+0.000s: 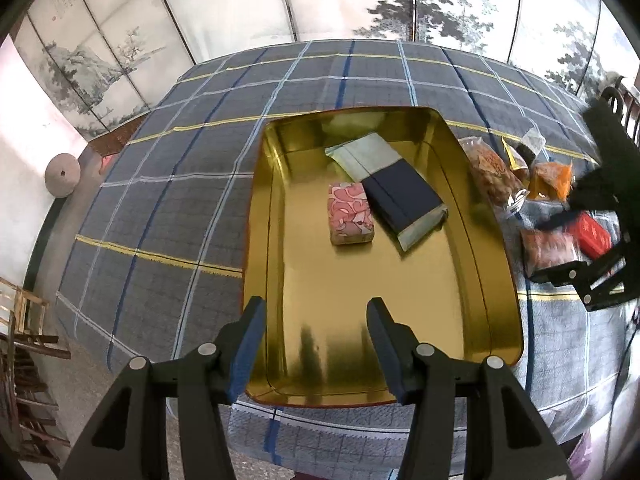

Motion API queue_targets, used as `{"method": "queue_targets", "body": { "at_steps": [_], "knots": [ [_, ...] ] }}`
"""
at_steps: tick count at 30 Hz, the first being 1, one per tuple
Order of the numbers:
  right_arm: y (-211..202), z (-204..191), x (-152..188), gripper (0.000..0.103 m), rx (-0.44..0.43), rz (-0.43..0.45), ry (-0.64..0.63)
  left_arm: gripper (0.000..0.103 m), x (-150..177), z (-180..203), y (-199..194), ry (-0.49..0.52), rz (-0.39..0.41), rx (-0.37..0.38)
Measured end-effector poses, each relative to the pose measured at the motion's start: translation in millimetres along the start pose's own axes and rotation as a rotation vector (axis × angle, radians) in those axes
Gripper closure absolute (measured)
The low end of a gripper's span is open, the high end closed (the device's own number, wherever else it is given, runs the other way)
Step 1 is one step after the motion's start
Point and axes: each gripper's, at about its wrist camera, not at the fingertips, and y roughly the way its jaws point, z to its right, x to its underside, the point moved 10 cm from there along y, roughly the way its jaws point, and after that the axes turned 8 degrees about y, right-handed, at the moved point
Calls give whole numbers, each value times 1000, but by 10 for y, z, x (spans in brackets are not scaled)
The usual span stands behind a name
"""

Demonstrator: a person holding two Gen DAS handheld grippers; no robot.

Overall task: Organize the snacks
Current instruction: 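Grasp the clear bag of twisted orange snacks with the right gripper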

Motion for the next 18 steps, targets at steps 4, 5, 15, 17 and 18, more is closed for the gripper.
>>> {"method": "queue_targets", "body": {
  "at_steps": [4,5,15,17,18],
  "knots": [
    [-205,14,330,68,30,139,192,50,3,75,-40,14,6,11],
    [-277,45,432,68,23,180,260,50,2,106,-63,20,10,16],
    [-1263,1141,2446,68,182,535,980,50,-51,1126,-370,232,50,294],
    [-1292,1348,2735,68,229,532,1037,50,-66,1393,-394,260,29,395],
    [-1296,1455,2870,68,245,534,1068,50,-68,1503,-388,270,16,428]
  ]
}}
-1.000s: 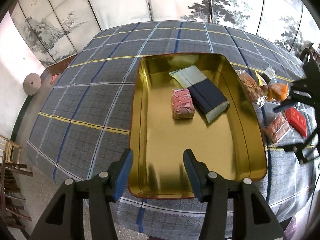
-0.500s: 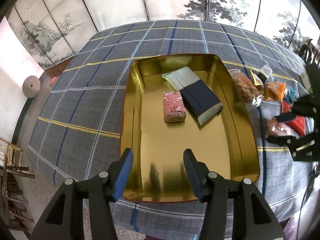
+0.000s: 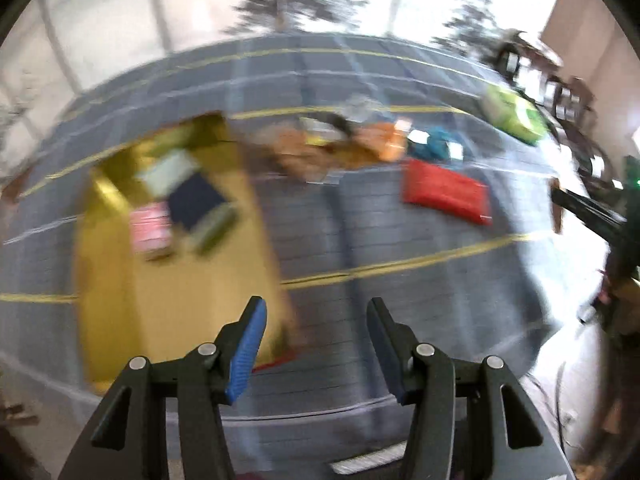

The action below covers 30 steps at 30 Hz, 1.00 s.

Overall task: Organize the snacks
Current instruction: 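Grasp the clear bag of twisted orange snacks with the right gripper, then grasp the orange snack bag with the left gripper and lift it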

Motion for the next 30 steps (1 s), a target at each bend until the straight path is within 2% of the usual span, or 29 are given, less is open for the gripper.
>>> {"method": "queue_targets", "body": {
  "at_steps": [1,3,7,10,14,15,17,19,23,26,28,30],
  "knots": [
    [-9,162,-37,68,14,11,26,50,-42,85,55,3,-11,29],
    [57,273,-83,68,43,24,31,50,-148,178,106,13,-5,37],
    [199,474,-125,68,73,44,53,50,-605,262,123,100,68,-4],
    [272,614,-116,68,62,54,98,50,-931,343,225,188,94,-11],
    [399,664,-101,68,65,55,116,50,-1250,380,503,283,94,-76],
    [424,665,-83,68,56,50,122,50,-1296,381,590,303,75,-86],
    [474,680,-51,69,54,45,124,50,-1348,430,748,327,40,-51],
    [469,664,-55,69,56,59,109,50,-1392,404,882,348,20,-78],
    [478,667,-67,68,33,59,125,50,-1419,450,1075,388,-8,-70],
    [483,671,-63,68,33,59,127,50,-1411,436,1267,410,-57,-101],
    [482,676,-64,68,31,60,129,64,-1437,389,1320,401,-49,-124],
    [485,677,-64,68,36,59,129,70,-1452,379,1290,379,-21,-105]
  ]
}}
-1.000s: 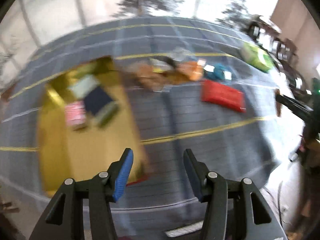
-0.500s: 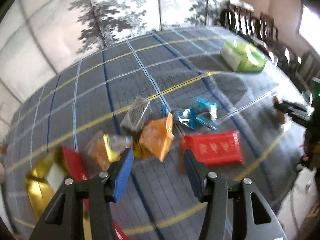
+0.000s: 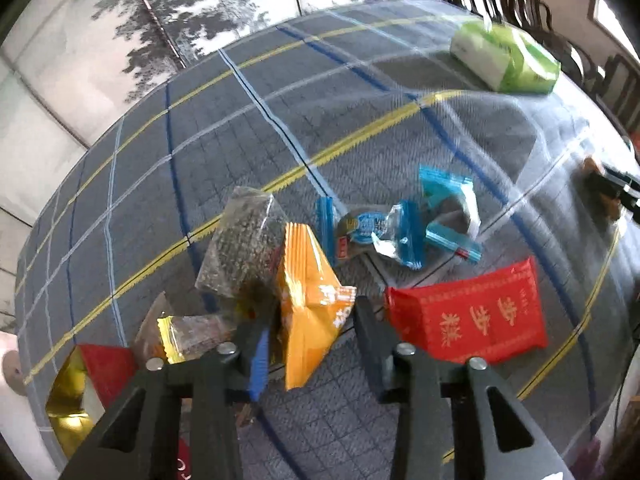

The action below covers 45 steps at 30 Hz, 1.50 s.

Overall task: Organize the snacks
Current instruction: 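Grasp the orange snack bag with the left gripper and lift it, then lower the orange bag into the gold tray and open the left gripper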

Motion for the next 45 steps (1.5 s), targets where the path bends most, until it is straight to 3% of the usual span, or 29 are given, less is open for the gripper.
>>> {"method": "queue_targets", "body": {
  "at_steps": [1,4,12,20,25,28,33,45],
  "knots": [
    [5,1,3,68,4,0,-3,76,-5,-4,-23,-9,15,-8],
    [11,0,9,68,12,0,-10,79,24,-45,-168,-57,50,-49],
    [18,-6,19,68,27,1,-17,80,370,208,-935,-212,174,47],
    [25,-13,41,67,48,1,-31,80,802,254,-1470,-324,231,41],
    [44,-43,58,66,108,0,-71,80,1117,83,-1685,-390,251,26],
    [58,-77,80,67,174,4,-111,80,1300,-64,-1766,-430,248,5],
    [2,-89,120,69,186,17,-74,80,1601,-328,-1804,-494,235,-26],
    [-137,-469,298,69,112,63,-14,79,2016,-798,-1804,-548,228,-146]
  ]
}}
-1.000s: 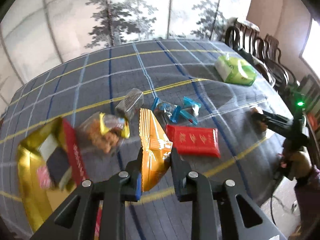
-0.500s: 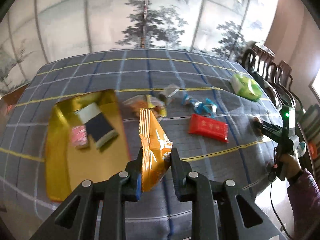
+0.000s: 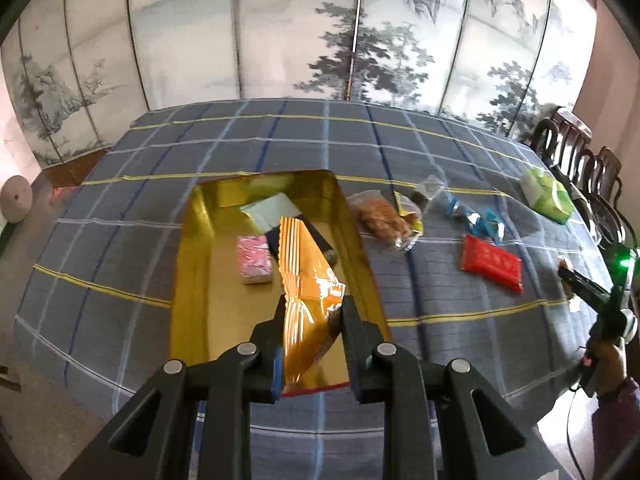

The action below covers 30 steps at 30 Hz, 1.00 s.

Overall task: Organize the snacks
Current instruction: 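Lower the orange bag into the gold tray and open the left gripper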

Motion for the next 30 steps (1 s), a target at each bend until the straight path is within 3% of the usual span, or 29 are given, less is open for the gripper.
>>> {"method": "queue_targets", "body": {
  "at_steps": [16,30],
  "knots": [
    [59,-34,55,69,29,-6,-9,79,89,-394,444,16,-32,-114],
    [48,-46,64,68,34,-6,-18,79,188,-712,844,-12,-78,-134]
  ]
}}
